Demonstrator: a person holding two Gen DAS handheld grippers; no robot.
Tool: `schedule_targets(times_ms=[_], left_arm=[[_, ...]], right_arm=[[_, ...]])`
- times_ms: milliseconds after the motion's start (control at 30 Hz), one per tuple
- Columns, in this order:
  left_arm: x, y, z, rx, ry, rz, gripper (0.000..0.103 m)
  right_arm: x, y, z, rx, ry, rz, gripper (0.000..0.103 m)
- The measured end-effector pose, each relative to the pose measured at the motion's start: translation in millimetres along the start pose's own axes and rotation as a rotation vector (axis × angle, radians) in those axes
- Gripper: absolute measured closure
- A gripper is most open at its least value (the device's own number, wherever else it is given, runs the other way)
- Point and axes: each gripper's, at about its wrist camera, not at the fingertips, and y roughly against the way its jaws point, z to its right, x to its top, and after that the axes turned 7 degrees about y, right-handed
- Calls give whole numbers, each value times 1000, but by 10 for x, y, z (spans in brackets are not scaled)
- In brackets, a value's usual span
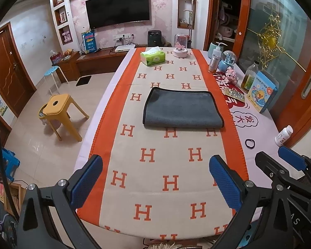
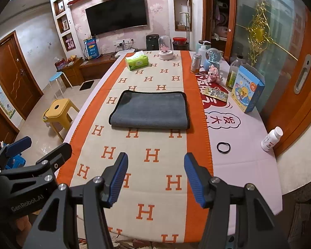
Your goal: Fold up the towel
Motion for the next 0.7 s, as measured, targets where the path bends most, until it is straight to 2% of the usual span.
schedule_targets(times_ms=[700], left_arm=[[-3,-102,10,11,-4,-20,1]], right_arm=[[11,-48,-31,4,-3,-10,47]])
